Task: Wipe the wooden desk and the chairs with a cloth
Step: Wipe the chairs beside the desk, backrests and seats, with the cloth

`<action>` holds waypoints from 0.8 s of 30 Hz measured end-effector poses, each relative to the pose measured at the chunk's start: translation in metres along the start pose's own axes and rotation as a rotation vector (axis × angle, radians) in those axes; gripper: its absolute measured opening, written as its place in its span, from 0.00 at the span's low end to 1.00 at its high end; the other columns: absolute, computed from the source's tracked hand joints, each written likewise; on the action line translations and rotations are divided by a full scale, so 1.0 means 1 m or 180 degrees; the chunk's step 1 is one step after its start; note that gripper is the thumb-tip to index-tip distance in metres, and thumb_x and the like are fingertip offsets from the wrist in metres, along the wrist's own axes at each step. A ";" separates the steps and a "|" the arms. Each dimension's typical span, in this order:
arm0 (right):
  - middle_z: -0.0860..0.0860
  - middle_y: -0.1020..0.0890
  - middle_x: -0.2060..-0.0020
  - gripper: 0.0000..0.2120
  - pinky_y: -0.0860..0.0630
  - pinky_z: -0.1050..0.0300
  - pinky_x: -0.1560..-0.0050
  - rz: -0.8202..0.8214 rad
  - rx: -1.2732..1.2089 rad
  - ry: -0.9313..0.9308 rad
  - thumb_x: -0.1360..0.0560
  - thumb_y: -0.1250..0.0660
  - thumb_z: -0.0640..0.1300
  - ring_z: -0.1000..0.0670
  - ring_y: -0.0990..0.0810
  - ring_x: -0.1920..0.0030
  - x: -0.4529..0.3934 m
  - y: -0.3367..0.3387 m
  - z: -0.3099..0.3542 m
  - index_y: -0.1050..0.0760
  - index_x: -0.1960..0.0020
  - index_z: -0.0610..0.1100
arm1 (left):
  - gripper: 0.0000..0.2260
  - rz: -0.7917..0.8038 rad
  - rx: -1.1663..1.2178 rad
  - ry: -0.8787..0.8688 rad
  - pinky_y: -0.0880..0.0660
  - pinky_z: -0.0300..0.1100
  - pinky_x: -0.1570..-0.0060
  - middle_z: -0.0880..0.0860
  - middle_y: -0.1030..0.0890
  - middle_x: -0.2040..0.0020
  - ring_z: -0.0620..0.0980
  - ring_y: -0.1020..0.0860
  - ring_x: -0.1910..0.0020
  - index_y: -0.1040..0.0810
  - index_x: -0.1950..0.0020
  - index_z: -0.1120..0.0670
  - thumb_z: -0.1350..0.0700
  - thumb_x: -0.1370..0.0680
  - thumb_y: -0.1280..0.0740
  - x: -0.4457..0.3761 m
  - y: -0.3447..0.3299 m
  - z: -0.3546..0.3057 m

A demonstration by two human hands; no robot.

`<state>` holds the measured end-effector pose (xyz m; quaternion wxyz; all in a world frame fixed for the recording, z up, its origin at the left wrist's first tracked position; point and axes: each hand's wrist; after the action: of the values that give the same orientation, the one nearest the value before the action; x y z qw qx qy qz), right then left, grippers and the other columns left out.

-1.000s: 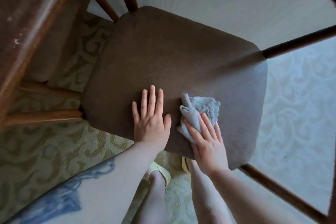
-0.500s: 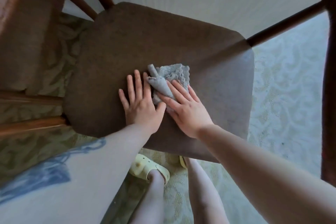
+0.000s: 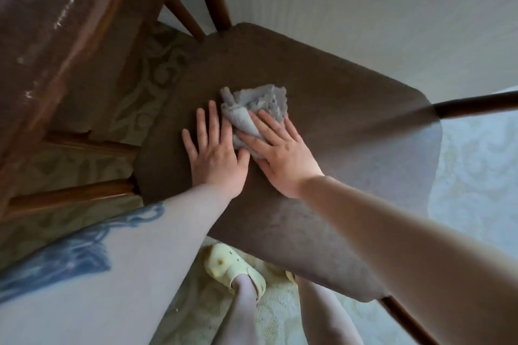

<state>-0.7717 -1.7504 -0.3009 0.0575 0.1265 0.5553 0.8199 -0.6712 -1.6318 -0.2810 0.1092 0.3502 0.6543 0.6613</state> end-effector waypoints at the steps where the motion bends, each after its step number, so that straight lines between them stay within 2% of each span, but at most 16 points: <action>1: 0.50 0.42 0.22 0.23 0.52 0.45 0.23 0.0111 0.0067 0.0388 0.19 0.46 0.50 0.48 0.48 0.22 0.010 0.000 -0.009 0.37 0.24 0.55 | 0.37 0.0079 -0.0052 -0.0080 0.62 0.58 0.26 0.51 0.64 0.21 0.51 0.65 0.23 0.59 0.21 0.51 0.40 0.23 0.43 -0.002 0.003 0.005; 3: 0.49 0.39 0.23 0.23 0.50 0.46 0.24 0.0089 0.0228 0.0496 0.20 0.47 0.51 0.48 0.46 0.23 0.024 0.007 -0.043 0.36 0.25 0.55 | 0.39 0.0209 -0.0109 -0.0334 0.63 0.57 0.26 0.49 0.65 0.21 0.50 0.65 0.23 0.61 0.21 0.49 0.38 0.24 0.42 0.000 0.008 0.010; 4: 0.47 0.38 0.24 0.24 0.50 0.45 0.24 -0.0038 0.0242 0.0177 0.20 0.47 0.51 0.47 0.45 0.23 0.024 0.013 -0.060 0.37 0.25 0.54 | 0.39 0.0218 -0.0097 -0.0365 0.63 0.58 0.26 0.49 0.65 0.21 0.50 0.65 0.23 0.62 0.21 0.48 0.39 0.23 0.42 0.001 0.009 0.012; 6: 0.45 0.38 0.24 0.24 0.49 0.42 0.24 -0.0458 0.0043 -0.0985 0.20 0.48 0.50 0.45 0.47 0.23 0.006 0.026 -0.079 0.39 0.24 0.54 | 0.36 0.0183 -0.0047 -0.0163 0.63 0.58 0.26 0.49 0.64 0.21 0.50 0.65 0.23 0.62 0.22 0.47 0.41 0.21 0.44 -0.001 0.009 0.013; 8: 0.46 0.45 0.22 0.24 0.54 0.40 0.24 -0.0747 -0.0103 -0.2078 0.18 0.49 0.50 0.45 0.52 0.22 -0.035 0.033 -0.071 0.44 0.22 0.55 | 0.33 0.0158 -0.0018 0.0150 0.63 0.58 0.27 0.50 0.64 0.21 0.51 0.65 0.23 0.63 0.22 0.47 0.42 0.20 0.47 -0.006 0.008 0.015; 10: 0.48 0.50 0.21 0.25 0.60 0.41 0.24 -0.0727 -0.0322 -0.2575 0.17 0.50 0.50 0.46 0.57 0.22 -0.081 0.036 -0.050 0.48 0.22 0.57 | 0.32 0.0144 0.0039 0.0344 0.63 0.58 0.27 0.50 0.63 0.21 0.52 0.64 0.23 0.63 0.22 0.47 0.42 0.19 0.48 -0.010 0.006 0.014; 11: 0.48 0.52 0.21 0.25 0.61 0.41 0.24 -0.0659 -0.0363 -0.2477 0.17 0.50 0.50 0.46 0.58 0.22 -0.097 0.034 -0.037 0.48 0.22 0.57 | 0.32 0.0117 0.0091 0.0383 0.62 0.58 0.27 0.50 0.63 0.21 0.52 0.64 0.23 0.62 0.22 0.47 0.43 0.19 0.48 -0.011 0.006 0.012; 12: 0.48 0.52 0.21 0.25 0.61 0.41 0.24 -0.0559 -0.0306 -0.2110 0.18 0.49 0.50 0.46 0.59 0.22 -0.107 0.032 -0.024 0.48 0.22 0.56 | 0.31 0.0068 0.0151 0.0394 0.61 0.57 0.27 0.50 0.62 0.21 0.52 0.63 0.23 0.61 0.21 0.47 0.43 0.19 0.48 -0.013 0.005 0.011; 16: 0.48 0.49 0.21 0.26 0.56 0.43 0.23 0.0086 -0.0037 0.0110 0.19 0.44 0.47 0.47 0.55 0.22 -0.076 0.014 0.014 0.45 0.22 0.55 | 0.30 -0.0054 0.0267 0.0419 0.59 0.57 0.26 0.50 0.59 0.20 0.50 0.61 0.22 0.55 0.20 0.50 0.45 0.19 0.47 -0.013 0.001 0.015; 18: 0.48 0.43 0.22 0.25 0.50 0.44 0.23 0.0202 0.0024 0.0539 0.21 0.42 0.47 0.47 0.49 0.22 -0.032 0.009 -0.008 0.39 0.24 0.54 | 0.30 -0.0107 0.0221 0.0418 0.58 0.56 0.26 0.51 0.58 0.20 0.51 0.60 0.22 0.56 0.21 0.52 0.44 0.19 0.48 -0.008 -0.004 0.019; 19: 0.48 0.40 0.23 0.25 0.48 0.44 0.24 0.0168 0.0139 0.0522 0.22 0.42 0.47 0.47 0.46 0.22 -0.009 0.009 -0.029 0.37 0.25 0.54 | 0.30 -0.0121 0.0193 0.0403 0.58 0.56 0.25 0.51 0.58 0.20 0.51 0.59 0.22 0.56 0.21 0.52 0.44 0.19 0.49 -0.005 -0.005 0.020; 20: 0.47 0.37 0.24 0.25 0.46 0.44 0.24 0.0030 0.0223 0.0298 0.22 0.43 0.48 0.47 0.44 0.23 0.015 0.011 -0.054 0.36 0.26 0.53 | 0.31 -0.0122 0.0185 0.0392 0.58 0.55 0.25 0.51 0.58 0.20 0.51 0.59 0.22 0.57 0.21 0.52 0.44 0.19 0.49 -0.004 -0.006 0.020; 21: 0.45 0.35 0.25 0.24 0.45 0.43 0.25 -0.0175 0.0215 -0.0184 0.23 0.44 0.48 0.46 0.43 0.23 0.039 0.015 -0.080 0.35 0.26 0.52 | 0.31 -0.0123 0.0199 0.0392 0.58 0.55 0.25 0.51 0.58 0.20 0.51 0.59 0.22 0.57 0.21 0.52 0.45 0.19 0.48 -0.002 -0.007 0.019; 24: 0.39 0.35 0.27 0.25 0.43 0.38 0.27 -0.0910 -0.0160 -0.2200 0.23 0.45 0.45 0.41 0.43 0.24 0.099 0.029 -0.116 0.35 0.26 0.47 | 0.31 -0.0127 0.0259 0.0283 0.58 0.54 0.26 0.52 0.57 0.20 0.51 0.58 0.22 0.56 0.21 0.53 0.46 0.19 0.47 0.004 -0.008 0.011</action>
<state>-0.8968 -1.8420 -0.3006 0.3586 0.3155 0.4949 0.7259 -0.6700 -1.6200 -0.2884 0.0788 0.3115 0.6917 0.6467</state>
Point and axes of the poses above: each hand's wrist, its own x-axis away from the middle knuckle, its own y-axis out of the back of the hand, z = x × y
